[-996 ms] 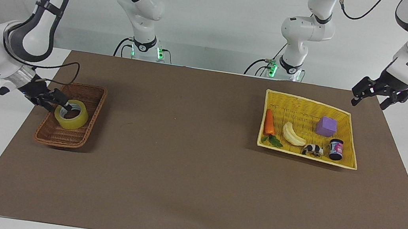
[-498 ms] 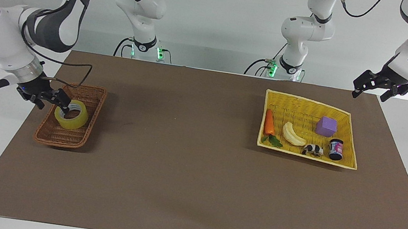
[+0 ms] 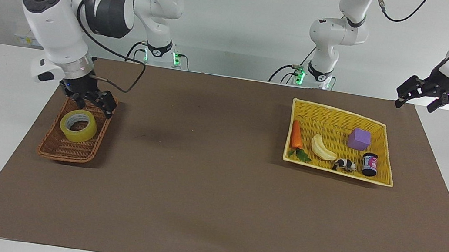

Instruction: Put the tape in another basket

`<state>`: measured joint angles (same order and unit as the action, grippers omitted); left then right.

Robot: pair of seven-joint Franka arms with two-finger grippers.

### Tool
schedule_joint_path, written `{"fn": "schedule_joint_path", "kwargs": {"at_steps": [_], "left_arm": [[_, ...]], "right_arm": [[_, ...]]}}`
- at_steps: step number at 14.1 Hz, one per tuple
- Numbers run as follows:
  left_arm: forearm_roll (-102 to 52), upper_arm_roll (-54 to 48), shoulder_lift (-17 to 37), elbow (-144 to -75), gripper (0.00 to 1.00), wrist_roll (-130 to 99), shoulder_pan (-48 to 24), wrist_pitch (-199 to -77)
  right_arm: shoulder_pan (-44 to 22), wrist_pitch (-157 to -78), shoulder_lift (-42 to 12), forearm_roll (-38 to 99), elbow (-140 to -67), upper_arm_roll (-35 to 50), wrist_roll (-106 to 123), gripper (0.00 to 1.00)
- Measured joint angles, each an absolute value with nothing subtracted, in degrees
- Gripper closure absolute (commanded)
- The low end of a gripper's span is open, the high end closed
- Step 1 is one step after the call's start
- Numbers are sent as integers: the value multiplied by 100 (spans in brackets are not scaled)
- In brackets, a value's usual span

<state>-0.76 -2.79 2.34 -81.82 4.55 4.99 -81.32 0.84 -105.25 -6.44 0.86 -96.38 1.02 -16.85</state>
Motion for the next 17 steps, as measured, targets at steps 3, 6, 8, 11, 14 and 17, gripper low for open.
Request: {"fn": "schedule_joint_path", "kwargs": {"at_steps": [3,6,8,11,14,17], "left_arm": [[-76,-275,132,-8368,0,459,594,-8160],[-76,-274,34,-8506,0,464,658,-8218],[-76,-281,3,-8544,0,464,658,-8223],[-76,-286,-5,-8579,0,468,658,-8235],[-76,-286,-9,-8606,0,492,658,-8243],[-76,-286,-21,-8630,0,501,658,-8250]], "right_arm": [[-37,-10245,-221,79,-9615,99,-1849,0],[-16,-9670,261,72,-9481,45,-1849,0],[22,-9202,494,-88,-9351,33,-1849,0],[10,-8830,641,-155,-9317,106,-1849,0],[2,-8775,691,-120,-9474,159,-1849,0],[19,-8780,692,12,-9496,139,-1797,0]]}}
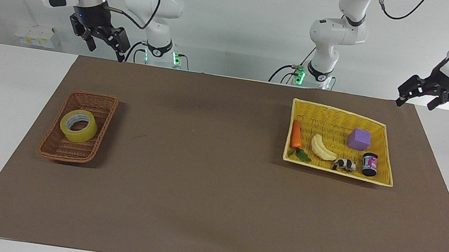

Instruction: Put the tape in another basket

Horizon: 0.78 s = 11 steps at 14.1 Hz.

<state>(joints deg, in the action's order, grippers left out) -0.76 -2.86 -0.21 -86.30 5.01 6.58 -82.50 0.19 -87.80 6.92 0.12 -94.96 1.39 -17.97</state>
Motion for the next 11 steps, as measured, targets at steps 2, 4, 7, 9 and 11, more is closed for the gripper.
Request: {"fn": "schedule_joint_path", "kwargs": {"at_steps": [2,4,7,9,11], "left_arm": [[-76,-287,-47,-8673,0,575,658,-8250],[-76,-290,-90,-8736,0,631,658,-8252],[-76,-292,-107,-8755,0,650,658,-8253],[-76,-292,-108,-8758,0,653,658,-8254],[-76,-292,-108,-8762,0,654,658,-8255]], "right_arm": [[27,-8786,692,12,-9495,113,-1408,0],[93,-8774,695,5,-9416,77,-1072,0],[229,-8758,696,3,-9288,51,-654,0],[244,-8758,693,3,-9289,51,-581,0],[243,-8737,693,0,-9289,55,-473,0]]}}
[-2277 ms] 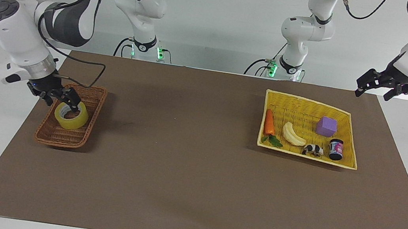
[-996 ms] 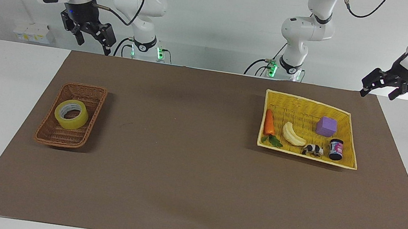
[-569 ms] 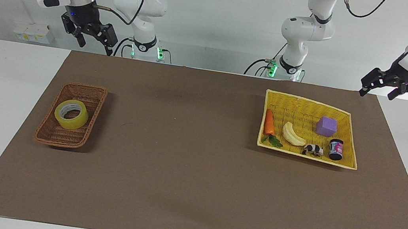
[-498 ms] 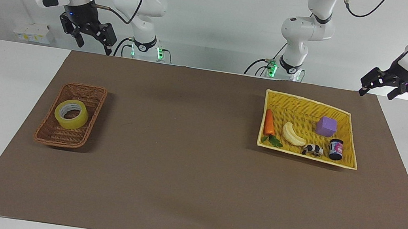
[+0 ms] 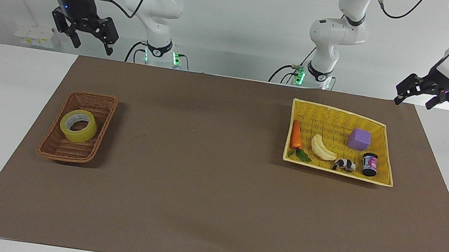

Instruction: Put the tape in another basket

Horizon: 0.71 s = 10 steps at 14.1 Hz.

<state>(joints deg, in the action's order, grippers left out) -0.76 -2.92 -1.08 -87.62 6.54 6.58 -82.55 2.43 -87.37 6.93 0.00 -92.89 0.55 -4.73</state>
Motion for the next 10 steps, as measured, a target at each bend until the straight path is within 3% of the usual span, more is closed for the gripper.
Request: {"fn": "schedule_joint_path", "kwargs": {"at_steps": [10], "left_arm": [[-76,-292,-142,-8808,0,656,658,-8263]], "right_arm": [[191,-8595,693,-162,-9294,88,-217,0]]}}
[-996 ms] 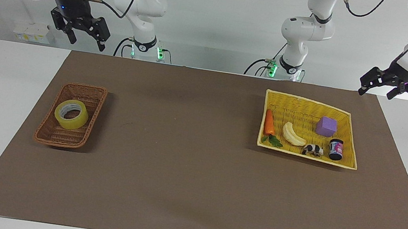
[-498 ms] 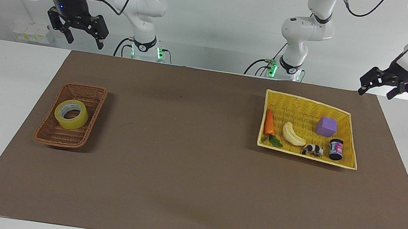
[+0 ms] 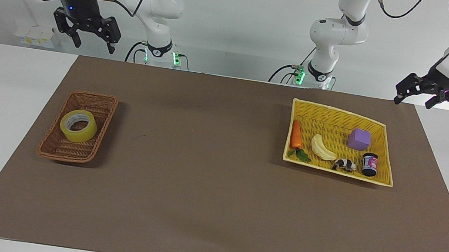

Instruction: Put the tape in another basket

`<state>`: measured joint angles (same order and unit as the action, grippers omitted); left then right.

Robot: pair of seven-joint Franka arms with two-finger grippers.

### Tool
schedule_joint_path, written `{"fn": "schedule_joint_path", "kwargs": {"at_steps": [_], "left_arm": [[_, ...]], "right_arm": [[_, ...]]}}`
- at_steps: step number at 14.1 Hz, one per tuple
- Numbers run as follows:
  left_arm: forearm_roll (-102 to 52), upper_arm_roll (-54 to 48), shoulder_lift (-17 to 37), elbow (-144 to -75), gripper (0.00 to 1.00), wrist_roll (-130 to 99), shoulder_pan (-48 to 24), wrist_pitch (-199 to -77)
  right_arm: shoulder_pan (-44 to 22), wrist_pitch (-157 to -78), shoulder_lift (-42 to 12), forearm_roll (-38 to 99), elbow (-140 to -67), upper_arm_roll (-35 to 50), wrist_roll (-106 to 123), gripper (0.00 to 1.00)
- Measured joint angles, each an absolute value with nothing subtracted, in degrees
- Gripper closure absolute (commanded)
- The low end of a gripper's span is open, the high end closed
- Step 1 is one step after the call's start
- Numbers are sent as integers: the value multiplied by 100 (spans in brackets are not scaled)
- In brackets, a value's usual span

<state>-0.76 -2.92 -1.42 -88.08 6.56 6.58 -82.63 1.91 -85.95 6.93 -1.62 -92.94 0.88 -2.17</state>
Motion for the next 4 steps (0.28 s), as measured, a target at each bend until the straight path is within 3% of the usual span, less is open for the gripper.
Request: {"fn": "schedule_joint_path", "kwargs": {"at_steps": [4], "left_arm": [[-76,-292,-142,-8812,0,657,658,-8266]], "right_arm": [[191,-8593,693,-137,-9297,89,-232,0]]}}
